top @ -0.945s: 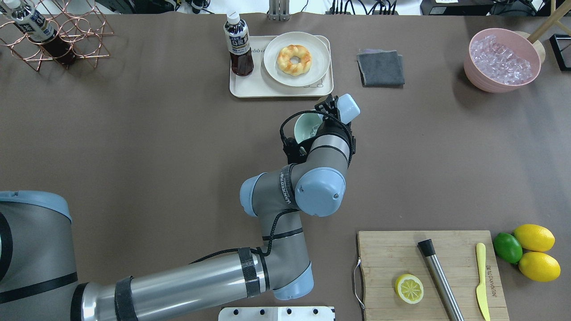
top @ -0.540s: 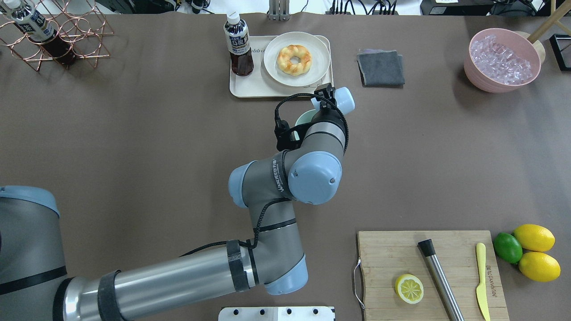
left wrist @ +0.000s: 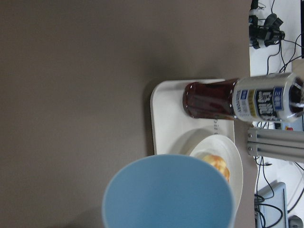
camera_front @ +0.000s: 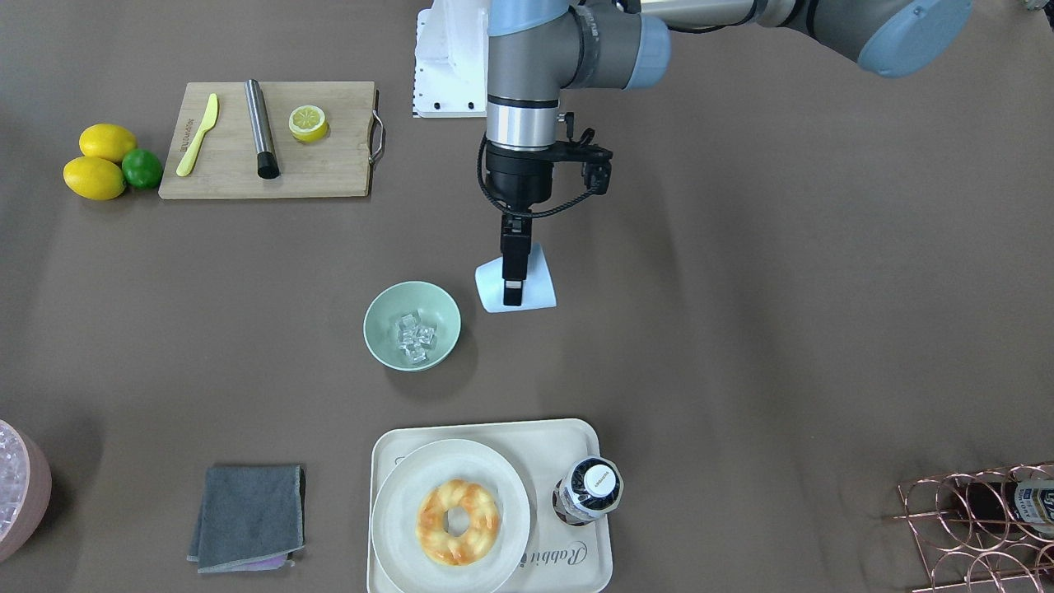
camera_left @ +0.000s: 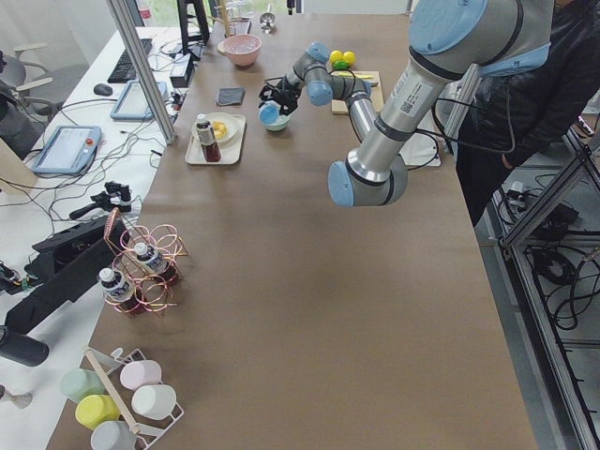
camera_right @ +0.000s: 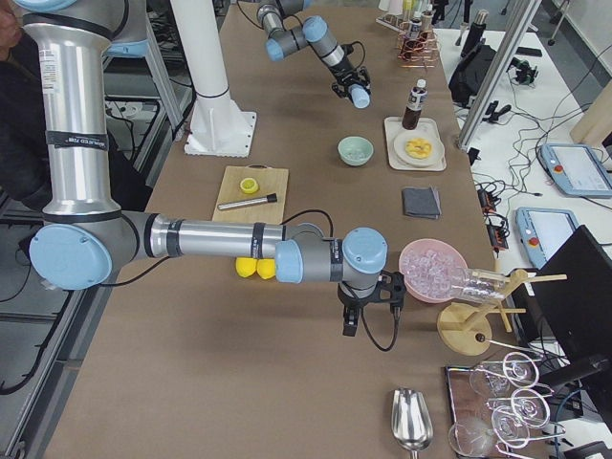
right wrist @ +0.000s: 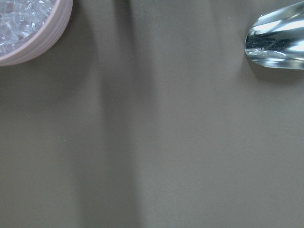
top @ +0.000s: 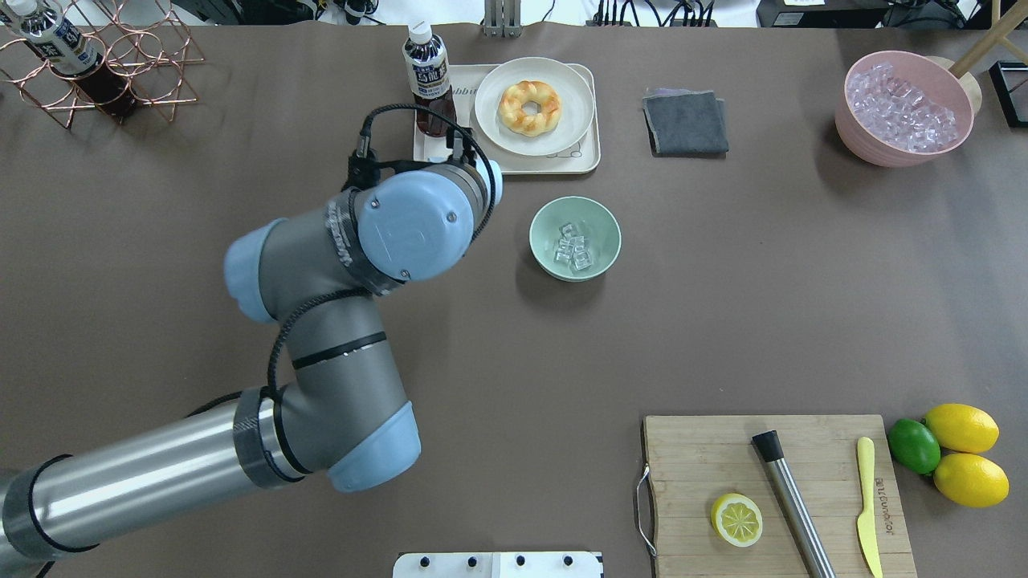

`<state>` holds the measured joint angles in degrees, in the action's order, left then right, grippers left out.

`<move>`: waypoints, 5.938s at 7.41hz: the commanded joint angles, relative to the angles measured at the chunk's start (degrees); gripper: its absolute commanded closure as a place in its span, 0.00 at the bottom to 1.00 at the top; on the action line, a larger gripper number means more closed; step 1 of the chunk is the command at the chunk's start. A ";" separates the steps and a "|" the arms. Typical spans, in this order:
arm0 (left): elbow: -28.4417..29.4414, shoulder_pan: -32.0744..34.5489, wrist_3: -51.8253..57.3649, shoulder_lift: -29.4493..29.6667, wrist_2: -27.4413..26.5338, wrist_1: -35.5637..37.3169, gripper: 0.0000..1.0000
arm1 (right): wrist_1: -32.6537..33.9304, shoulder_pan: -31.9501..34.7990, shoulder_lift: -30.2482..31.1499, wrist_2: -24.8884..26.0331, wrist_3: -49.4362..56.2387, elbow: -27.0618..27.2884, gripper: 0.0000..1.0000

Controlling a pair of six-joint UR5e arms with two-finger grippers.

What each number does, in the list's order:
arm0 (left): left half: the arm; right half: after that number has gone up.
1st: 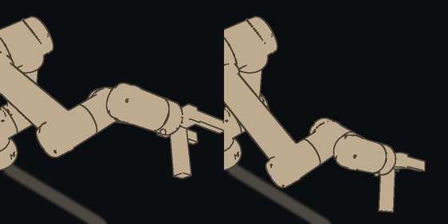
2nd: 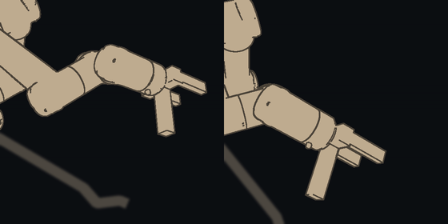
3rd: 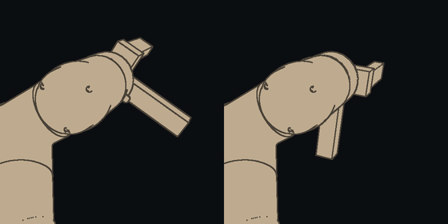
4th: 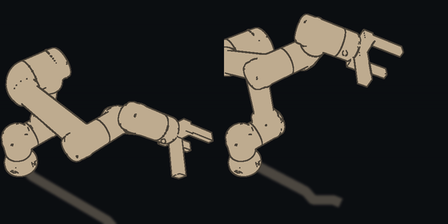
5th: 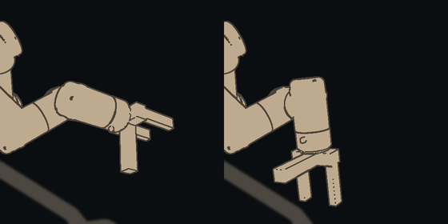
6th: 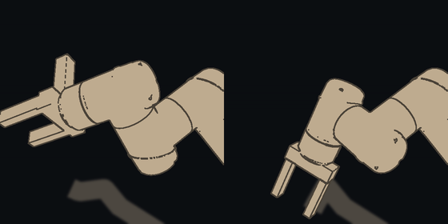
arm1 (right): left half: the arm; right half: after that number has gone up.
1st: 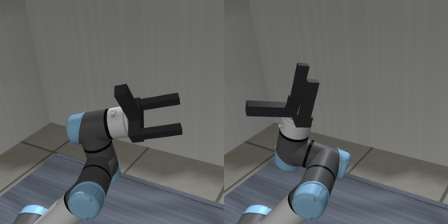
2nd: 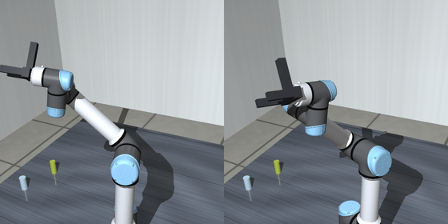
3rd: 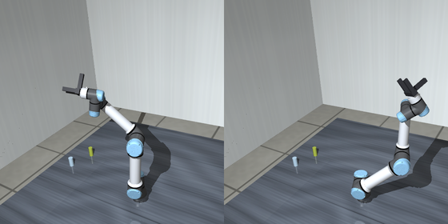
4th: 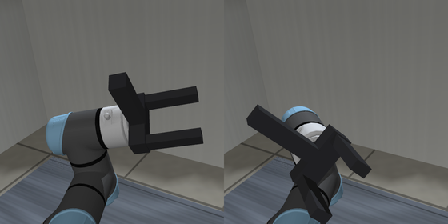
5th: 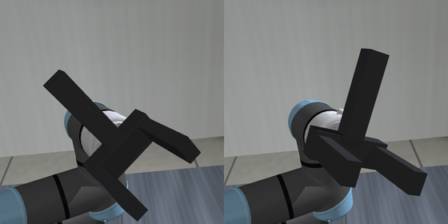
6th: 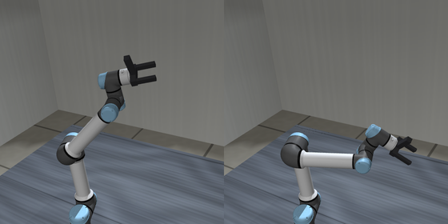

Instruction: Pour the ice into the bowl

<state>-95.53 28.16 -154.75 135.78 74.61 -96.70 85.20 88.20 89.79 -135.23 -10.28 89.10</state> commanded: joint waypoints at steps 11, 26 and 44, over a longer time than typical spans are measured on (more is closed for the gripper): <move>-7.24 8.59 25.03 -34.76 -9.04 37.99 0.60 | 0.40 0.04 -0.23 0.14 -0.09 0.73 0.01; -6.71 4.71 27.10 -34.53 -8.34 47.61 0.03 | 0.40 -0.13 -0.75 0.23 -0.09 0.11 0.01; -7.04 59.55 136.54 -38.13 56.32 8.46 0.03 | 0.67 -0.13 -0.49 0.23 0.00 0.72 0.01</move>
<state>-103.28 86.47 -22.72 98.26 125.79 -88.42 85.66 88.07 89.55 -135.00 -10.28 89.50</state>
